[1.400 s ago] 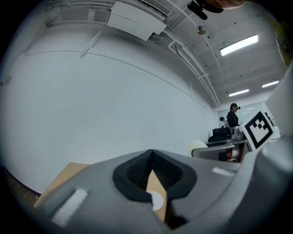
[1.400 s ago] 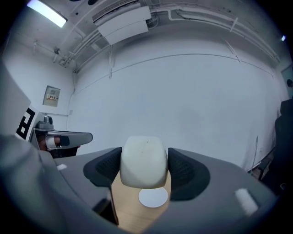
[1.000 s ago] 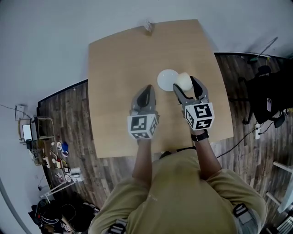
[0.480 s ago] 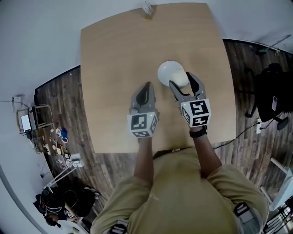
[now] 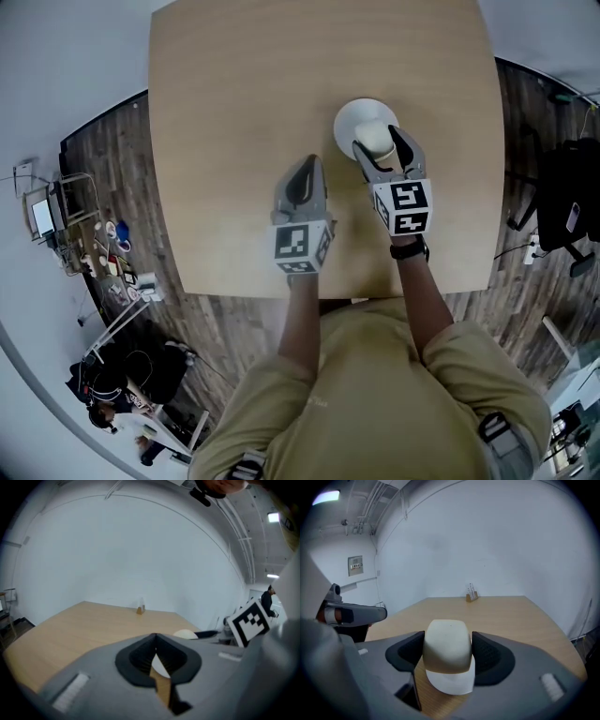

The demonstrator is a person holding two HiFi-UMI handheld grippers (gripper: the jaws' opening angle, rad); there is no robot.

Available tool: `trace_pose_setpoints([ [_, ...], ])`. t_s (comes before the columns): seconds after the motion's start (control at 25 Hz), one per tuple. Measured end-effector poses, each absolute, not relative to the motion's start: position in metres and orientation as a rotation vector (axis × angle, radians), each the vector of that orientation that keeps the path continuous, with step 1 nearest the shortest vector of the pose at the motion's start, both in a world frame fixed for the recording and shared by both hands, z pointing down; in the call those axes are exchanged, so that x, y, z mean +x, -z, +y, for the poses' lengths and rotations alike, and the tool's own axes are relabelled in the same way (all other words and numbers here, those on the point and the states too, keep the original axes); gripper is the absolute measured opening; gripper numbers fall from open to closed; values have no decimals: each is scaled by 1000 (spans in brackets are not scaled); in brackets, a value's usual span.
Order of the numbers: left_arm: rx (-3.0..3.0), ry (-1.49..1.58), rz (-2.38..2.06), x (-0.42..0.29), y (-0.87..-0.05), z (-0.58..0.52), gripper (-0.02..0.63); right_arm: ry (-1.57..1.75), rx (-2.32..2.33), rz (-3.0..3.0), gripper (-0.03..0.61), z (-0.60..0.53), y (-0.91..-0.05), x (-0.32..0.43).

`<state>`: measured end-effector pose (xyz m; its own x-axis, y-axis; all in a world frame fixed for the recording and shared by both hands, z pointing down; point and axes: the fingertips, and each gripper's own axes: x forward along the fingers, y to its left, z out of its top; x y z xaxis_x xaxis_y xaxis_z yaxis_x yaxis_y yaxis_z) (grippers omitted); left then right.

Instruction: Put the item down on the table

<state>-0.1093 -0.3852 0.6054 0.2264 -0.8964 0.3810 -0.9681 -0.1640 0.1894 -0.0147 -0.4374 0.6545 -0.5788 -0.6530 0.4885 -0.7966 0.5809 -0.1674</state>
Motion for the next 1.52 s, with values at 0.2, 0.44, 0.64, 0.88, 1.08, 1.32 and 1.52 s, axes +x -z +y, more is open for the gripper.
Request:
trace_pose_setpoints([
  [0.2,2065,-271,-1715,-118,-634,-388,2,-475,1117,-2359,322,-451,-697,-32],
  [0.44,2030,-291,-1697,-113,-652,-386,2,-464,1092,-2244,321,-458,-738,-34],
  [0.64,2020,-300,-1695,-120,-658,-382,2,-449,1105,-2183,322,-463,-752,-37],
  [0.88,2031,-288,-1706,-120,-648,-374,2,-454,1132,-2151,351,-460,-752,-32],
  [1.08,2071,-265,-1709,-123,-627,-367,2,-464,1190,-2182,365,-451,-724,-25],
  [1.32,2148,-249,-1683,-115,-593,-350,2,-469,1293,-2290,357,-425,-667,-8],
  [1.52,2234,-234,-1676,-102,-560,-333,2,-443,1358,-2368,330,-391,-624,12],
])
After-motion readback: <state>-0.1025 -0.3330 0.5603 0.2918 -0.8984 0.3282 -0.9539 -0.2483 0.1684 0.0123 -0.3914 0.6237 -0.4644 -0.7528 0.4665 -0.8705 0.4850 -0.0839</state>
